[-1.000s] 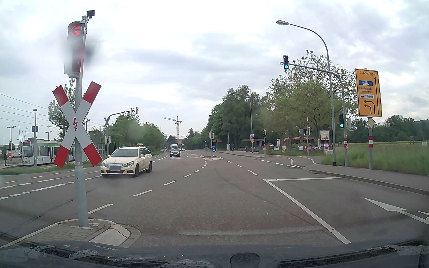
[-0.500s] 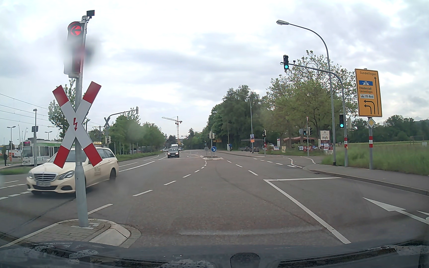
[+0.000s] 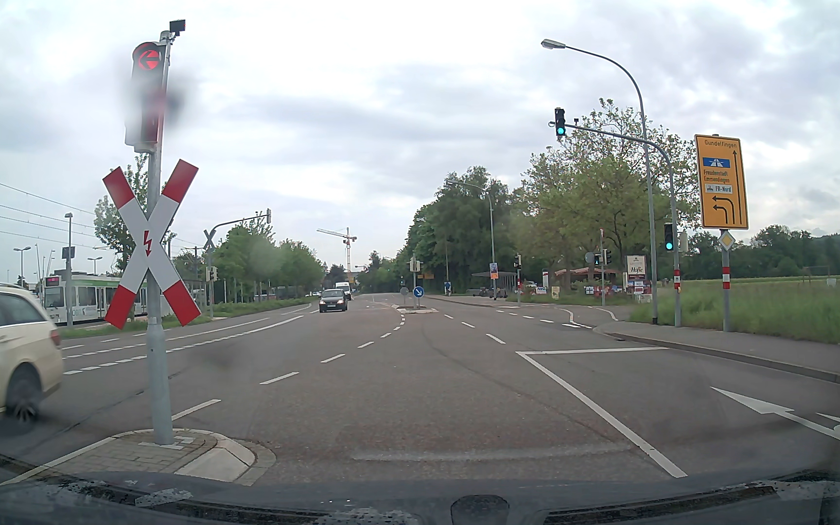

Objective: Follow the waypoints while adhering to traffic rules and regulations

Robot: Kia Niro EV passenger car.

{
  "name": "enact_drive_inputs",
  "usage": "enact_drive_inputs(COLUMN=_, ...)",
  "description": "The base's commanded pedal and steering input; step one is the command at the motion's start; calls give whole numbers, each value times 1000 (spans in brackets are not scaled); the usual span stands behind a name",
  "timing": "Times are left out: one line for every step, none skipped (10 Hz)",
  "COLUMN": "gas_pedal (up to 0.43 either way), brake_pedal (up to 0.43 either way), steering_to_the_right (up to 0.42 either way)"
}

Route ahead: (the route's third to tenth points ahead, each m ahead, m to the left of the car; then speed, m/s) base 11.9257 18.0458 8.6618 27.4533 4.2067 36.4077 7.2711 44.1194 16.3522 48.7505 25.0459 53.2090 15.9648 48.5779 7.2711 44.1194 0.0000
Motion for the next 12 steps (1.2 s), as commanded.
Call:
enact_drive_inputs(gas_pedal=0, brake_pedal=195, steering_to_the_right=9)
enact_drive_inputs(gas_pedal=0, brake_pedal=195, steering_to_the_right=10)
enact_drive_inputs(gas_pedal=0, brake_pedal=195, steering_to_the_right=9)
enact_drive_inputs(gas_pedal=0, brake_pedal=195, steering_to_the_right=9)
enact_drive_inputs(gas_pedal=0, brake_pedal=195, steering_to_the_right=9)
enact_drive_inputs(gas_pedal=0, brake_pedal=195, steering_to_the_right=9)
enact_drive_inputs(gas_pedal=0, brake_pedal=195, steering_to_the_right=9)
enact_drive_inputs(gas_pedal=0, brake_pedal=195, steering_to_the_right=9)
enact_drive_inputs(gas_pedal=0, brake_pedal=195, steering_to_the_right=9)
enact_drive_inputs(gas_pedal=0, brake_pedal=195, steering_to_the_right=9)
enact_drive_inputs(gas_pedal=0, brake_pedal=195, steering_to_the_right=9)
enact_drive_inputs(gas_pedal=0, brake_pedal=195, steering_to_the_right=9)
